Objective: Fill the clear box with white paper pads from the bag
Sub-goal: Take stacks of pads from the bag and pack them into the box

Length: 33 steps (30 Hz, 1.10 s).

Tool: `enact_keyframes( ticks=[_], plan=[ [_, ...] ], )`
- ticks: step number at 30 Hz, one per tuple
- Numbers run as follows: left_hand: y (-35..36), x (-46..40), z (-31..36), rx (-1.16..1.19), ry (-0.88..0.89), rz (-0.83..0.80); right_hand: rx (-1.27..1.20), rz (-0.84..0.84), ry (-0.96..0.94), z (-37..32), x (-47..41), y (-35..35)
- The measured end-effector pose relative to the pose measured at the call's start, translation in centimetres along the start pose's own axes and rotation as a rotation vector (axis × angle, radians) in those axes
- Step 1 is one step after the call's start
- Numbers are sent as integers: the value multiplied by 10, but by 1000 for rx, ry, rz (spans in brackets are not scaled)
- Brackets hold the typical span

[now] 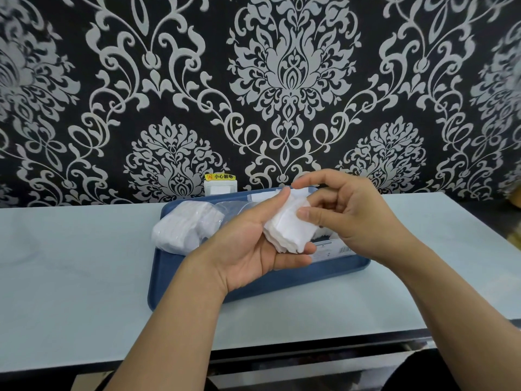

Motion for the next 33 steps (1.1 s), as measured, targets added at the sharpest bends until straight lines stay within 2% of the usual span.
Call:
enact_keyframes(
  ticks=[10,14,18,22,25,33],
  plan=[
    [0,-3,0,89,-14,-75,-57,88,-109,-6,1,-6],
    [-1,-3,0,84,-10,-54,121,124,-199,-15,3,-11],
    [-1,-4,-1,60,-4,-45,390,35,-255,-23,6,-6],
    [-5,-6,0,20,11,-8,425,-54,-294,-28,10,3],
    [-6,-7,1,-12,29,5,454,-127,-252,-23,11,12],
    [-15,-5,4,-30,41,75,561,-122,-217,-16,4,17]
  ],
)
Point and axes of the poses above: each hand's wrist, its own x-axis away from the middle knuckle, its own y-axis out of the palm, z = x × y, the point moved 7 cm from there along -x, towards the middle knuckle, and after that the axes turned 8 degrees about x, right-handed, at the moved point
